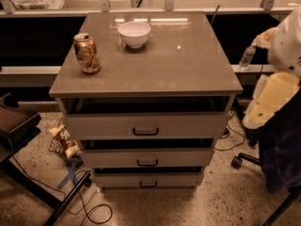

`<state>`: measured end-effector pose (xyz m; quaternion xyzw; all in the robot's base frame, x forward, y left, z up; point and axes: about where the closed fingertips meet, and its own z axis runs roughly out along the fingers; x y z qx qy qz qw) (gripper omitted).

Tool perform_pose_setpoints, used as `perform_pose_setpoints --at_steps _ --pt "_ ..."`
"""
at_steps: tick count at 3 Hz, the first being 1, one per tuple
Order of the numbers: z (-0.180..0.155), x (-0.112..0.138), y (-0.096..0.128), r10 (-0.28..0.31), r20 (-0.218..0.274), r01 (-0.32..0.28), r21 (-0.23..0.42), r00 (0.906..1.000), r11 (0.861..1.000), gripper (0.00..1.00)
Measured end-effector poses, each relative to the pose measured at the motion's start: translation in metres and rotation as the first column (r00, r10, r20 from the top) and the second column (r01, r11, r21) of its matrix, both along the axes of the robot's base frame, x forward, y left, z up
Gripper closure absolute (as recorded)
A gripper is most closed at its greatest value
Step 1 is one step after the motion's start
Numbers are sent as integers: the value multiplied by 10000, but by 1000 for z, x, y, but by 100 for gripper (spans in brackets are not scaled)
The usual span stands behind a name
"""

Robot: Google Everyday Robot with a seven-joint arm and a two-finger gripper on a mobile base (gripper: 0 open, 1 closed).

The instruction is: Open bottom drawer

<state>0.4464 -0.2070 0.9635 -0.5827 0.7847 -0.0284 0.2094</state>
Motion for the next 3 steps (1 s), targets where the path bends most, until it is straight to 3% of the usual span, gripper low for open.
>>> perform_pose_setpoints --at_steps 1,2,3 --pt "-99 -7 25 46 -532 61 1982 9986 9801 0" --pt "-170 -18 39 360 -392 -216 3198 9986 9472 0" --pt "-236 -9 49 221 635 -475 4335 9977 8999 0"
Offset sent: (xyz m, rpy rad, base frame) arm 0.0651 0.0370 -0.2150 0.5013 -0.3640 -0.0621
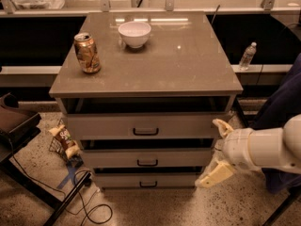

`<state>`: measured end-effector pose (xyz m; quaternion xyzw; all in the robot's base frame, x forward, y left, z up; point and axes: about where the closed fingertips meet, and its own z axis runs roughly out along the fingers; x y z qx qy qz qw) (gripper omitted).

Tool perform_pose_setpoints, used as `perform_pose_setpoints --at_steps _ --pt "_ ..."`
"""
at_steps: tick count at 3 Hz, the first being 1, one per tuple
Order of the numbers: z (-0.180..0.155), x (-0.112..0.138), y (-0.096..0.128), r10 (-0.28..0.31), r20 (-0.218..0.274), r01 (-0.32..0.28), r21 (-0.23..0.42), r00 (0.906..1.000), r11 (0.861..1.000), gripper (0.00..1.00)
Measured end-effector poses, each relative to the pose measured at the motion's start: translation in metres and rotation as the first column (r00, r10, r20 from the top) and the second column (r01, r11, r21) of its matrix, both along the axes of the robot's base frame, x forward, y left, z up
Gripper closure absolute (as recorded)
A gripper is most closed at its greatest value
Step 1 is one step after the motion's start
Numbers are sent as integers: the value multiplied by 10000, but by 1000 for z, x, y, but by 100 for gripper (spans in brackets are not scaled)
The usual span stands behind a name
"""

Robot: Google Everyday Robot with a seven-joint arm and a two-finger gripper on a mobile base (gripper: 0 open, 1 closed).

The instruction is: Open bottom drawer

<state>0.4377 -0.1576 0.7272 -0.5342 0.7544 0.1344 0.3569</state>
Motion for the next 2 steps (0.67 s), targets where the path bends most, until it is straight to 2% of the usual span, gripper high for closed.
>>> perform_pose_setpoints --at_steps 1,2 --pt "-28 25 -6 -742 660 709 509 9951 9962 0" --pt "-30 32 -8 -918 821 878 506 9924 9948 0"
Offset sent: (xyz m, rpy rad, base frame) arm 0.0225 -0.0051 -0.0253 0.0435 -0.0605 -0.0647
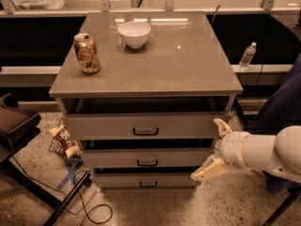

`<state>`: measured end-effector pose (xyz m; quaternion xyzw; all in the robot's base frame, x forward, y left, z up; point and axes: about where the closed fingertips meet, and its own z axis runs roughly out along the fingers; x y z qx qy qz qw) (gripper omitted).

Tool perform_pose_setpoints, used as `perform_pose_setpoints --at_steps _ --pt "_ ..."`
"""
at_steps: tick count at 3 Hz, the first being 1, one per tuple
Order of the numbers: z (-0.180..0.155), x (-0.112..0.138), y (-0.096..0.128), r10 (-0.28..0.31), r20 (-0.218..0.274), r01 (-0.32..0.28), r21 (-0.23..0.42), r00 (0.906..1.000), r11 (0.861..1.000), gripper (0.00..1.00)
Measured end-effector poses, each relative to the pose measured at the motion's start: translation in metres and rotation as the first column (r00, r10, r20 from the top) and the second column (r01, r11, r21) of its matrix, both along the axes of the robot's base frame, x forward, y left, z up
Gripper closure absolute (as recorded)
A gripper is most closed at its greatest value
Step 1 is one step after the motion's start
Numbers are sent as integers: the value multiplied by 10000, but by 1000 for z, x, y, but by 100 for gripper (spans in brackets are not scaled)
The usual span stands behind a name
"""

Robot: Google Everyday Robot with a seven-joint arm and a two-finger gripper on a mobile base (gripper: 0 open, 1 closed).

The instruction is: Open bottom drawer

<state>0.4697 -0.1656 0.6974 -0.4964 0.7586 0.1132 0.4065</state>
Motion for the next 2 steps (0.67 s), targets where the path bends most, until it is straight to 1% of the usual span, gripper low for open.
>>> perform_pose_setpoints --at_steps 1,2 --pt "-5 2 3 -5 -63 4 -92 10000 10000 0" --pt "-48 -1 13 198 -321 -213 -476 9993 9986 0"
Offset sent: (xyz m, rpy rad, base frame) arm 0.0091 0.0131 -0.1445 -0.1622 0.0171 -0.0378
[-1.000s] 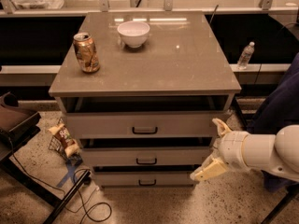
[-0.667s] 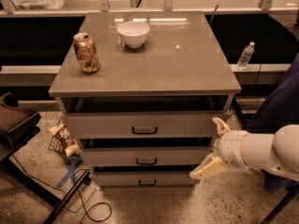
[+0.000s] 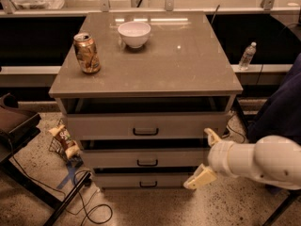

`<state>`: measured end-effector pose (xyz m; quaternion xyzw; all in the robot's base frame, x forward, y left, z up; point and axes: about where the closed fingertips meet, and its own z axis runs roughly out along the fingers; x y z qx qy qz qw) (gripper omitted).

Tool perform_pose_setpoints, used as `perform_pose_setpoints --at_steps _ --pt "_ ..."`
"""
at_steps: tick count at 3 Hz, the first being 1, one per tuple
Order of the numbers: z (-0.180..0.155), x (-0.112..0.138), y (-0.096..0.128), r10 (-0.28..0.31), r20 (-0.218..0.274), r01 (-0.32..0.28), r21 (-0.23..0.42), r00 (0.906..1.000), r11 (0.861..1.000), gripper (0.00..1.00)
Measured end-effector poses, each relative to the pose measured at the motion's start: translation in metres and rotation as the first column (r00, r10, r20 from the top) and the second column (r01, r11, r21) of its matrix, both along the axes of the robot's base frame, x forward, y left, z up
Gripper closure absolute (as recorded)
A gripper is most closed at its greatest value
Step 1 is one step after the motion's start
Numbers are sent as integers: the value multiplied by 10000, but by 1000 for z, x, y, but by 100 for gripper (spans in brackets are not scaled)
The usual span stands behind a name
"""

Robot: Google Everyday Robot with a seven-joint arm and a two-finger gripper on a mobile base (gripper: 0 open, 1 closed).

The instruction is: Open bottom drawer

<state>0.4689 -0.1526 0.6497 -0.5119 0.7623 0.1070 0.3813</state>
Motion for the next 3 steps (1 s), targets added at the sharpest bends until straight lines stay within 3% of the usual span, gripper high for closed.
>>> perform_pose_setpoints --at_steps 1,3 --pt "-69 2 -5 -327 75 329 -330 9994 9989 0" --pt "-196 4 -39 -989 443 1003 -314 9941 9945 0"
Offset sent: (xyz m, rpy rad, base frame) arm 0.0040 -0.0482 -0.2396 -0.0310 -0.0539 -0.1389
